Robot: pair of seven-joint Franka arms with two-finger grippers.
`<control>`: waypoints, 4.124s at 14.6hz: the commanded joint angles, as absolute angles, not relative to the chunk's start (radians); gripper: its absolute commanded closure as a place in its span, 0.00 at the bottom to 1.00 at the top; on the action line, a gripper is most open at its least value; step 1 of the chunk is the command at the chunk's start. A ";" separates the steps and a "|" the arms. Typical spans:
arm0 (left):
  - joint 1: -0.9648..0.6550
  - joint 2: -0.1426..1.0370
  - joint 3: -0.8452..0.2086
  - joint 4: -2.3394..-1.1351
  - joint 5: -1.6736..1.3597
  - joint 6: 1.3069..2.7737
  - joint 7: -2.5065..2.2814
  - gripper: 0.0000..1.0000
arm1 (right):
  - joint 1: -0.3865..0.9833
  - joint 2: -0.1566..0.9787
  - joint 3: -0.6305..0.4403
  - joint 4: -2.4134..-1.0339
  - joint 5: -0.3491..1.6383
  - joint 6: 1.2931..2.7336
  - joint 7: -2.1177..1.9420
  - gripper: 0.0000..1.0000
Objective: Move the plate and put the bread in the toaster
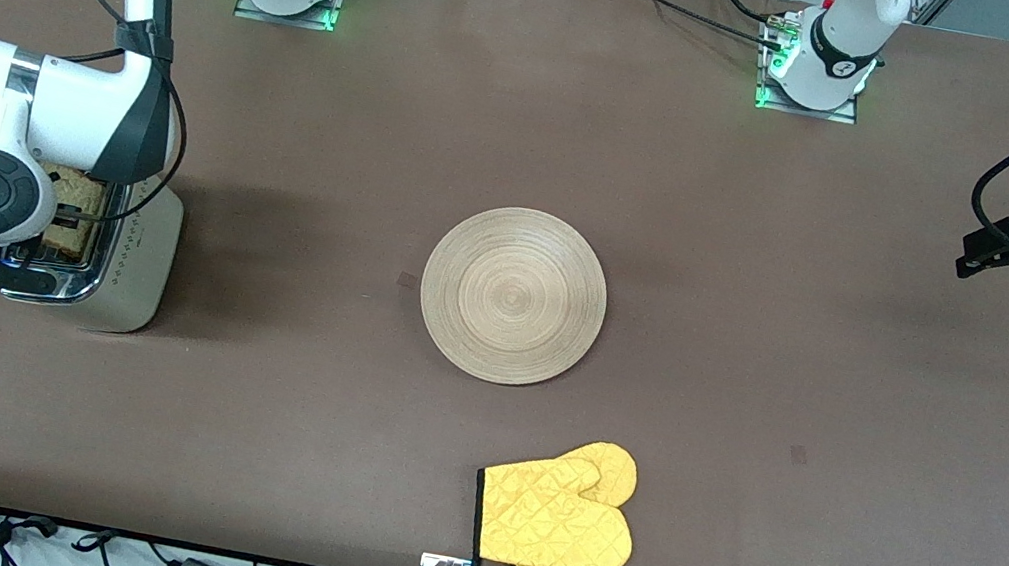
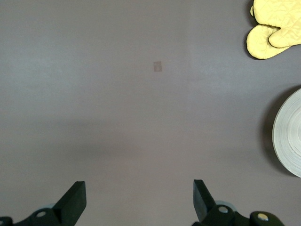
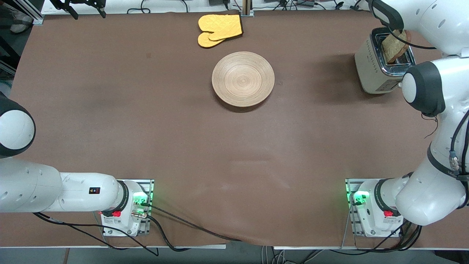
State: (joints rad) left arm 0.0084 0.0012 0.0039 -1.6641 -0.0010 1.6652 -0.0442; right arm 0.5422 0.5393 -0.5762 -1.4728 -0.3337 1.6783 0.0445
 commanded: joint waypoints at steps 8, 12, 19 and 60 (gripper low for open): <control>0.009 0.018 0.006 -1.629 -0.006 1.641 -0.021 0.00 | 0.586 0.443 -0.574 -1.451 -0.268 1.643 0.089 0.00; 0.009 0.018 0.006 -1.629 -0.005 1.643 -0.021 0.00 | 0.597 0.394 -0.577 -1.416 -0.128 1.626 0.083 0.00; 0.009 0.018 0.006 -1.629 -0.005 1.643 -0.021 0.00 | 0.568 0.374 -0.603 -1.404 0.132 1.626 0.077 0.00; 0.015 0.018 0.009 -1.629 -0.003 1.638 -0.020 0.00 | -0.072 -0.025 -0.020 -1.746 0.005 1.698 -0.038 0.00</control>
State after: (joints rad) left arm 0.0131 0.0034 0.0060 -1.6632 -0.0010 1.6652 -0.0442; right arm -0.0604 0.0011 -0.0336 -1.7210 0.0165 1.7040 -0.0259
